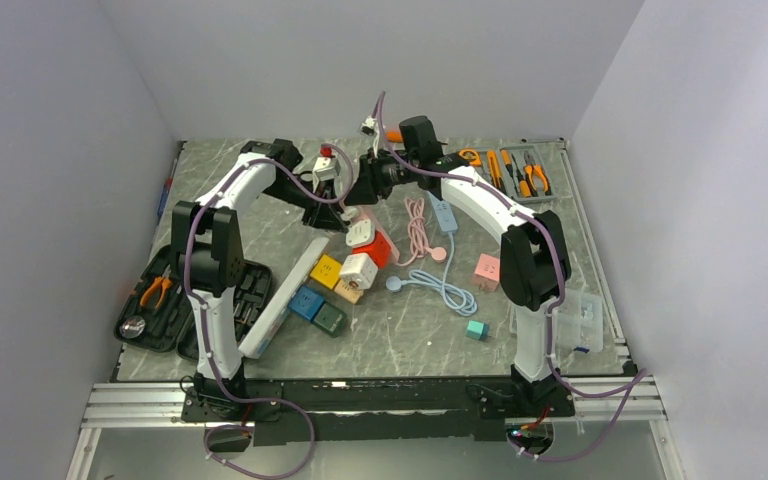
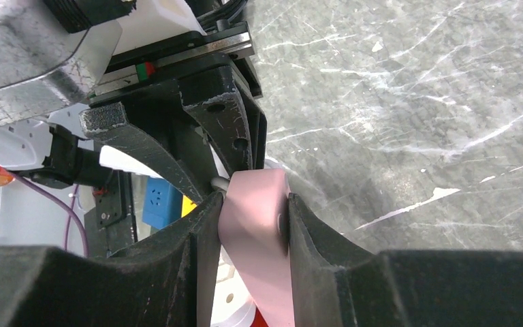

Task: Pull the plug off the socket
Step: Remove the plug from the socket.

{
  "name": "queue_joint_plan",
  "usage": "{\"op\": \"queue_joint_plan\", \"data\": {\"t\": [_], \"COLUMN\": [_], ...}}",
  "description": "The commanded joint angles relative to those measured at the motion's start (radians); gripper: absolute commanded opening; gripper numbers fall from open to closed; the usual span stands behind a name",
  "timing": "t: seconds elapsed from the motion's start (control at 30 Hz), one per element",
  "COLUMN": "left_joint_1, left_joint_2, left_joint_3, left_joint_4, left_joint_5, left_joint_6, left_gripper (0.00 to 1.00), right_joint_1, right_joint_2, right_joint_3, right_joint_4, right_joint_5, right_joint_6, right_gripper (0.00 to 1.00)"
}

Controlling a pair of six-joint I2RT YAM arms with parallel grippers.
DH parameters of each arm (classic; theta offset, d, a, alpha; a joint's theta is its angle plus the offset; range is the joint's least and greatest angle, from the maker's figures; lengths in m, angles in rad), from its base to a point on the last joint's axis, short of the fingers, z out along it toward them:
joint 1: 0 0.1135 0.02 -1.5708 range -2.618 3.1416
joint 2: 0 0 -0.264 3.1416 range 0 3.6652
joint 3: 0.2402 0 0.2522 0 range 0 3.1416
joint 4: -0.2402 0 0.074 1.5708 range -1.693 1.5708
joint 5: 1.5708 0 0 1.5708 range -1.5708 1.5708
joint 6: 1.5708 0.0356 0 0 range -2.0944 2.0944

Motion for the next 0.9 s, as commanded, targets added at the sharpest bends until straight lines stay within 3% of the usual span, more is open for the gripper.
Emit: {"op": "queue_joint_plan", "data": {"t": [0.0,0.2,0.53,0.87], "left_joint_1": [0.011,0.003,-0.024,-0.037], "left_joint_2": [-0.055,-0.007,-0.069,-0.082], "left_joint_3": [0.013,0.134,0.065,0.056], "left_joint_4": [-0.1,-0.334,-0.337,-0.339], "left_joint_5": [0.044,0.089,0.082,0.082], "left_joint_6": [0.096,0.271,0.312,0.316], "left_gripper": [0.0,0.0,0.0,0.0], "right_joint_1": [-0.017,-0.014,-0.021,-0.021], "right_joint_2": [-0.091,-0.053,0.032,0.014], "right_joint_3": [0.062,0.068,0.134,0.049], "right_joint_4": [0.058,0.027,-0.037,0.049], "right_joint_5": [0.019,0.115,0.317,0.436], "right_joint_6": [-0.004,-0.051,-0.144,-0.15], "right_gripper": [0.0,0.0,0.0,0.0]}}
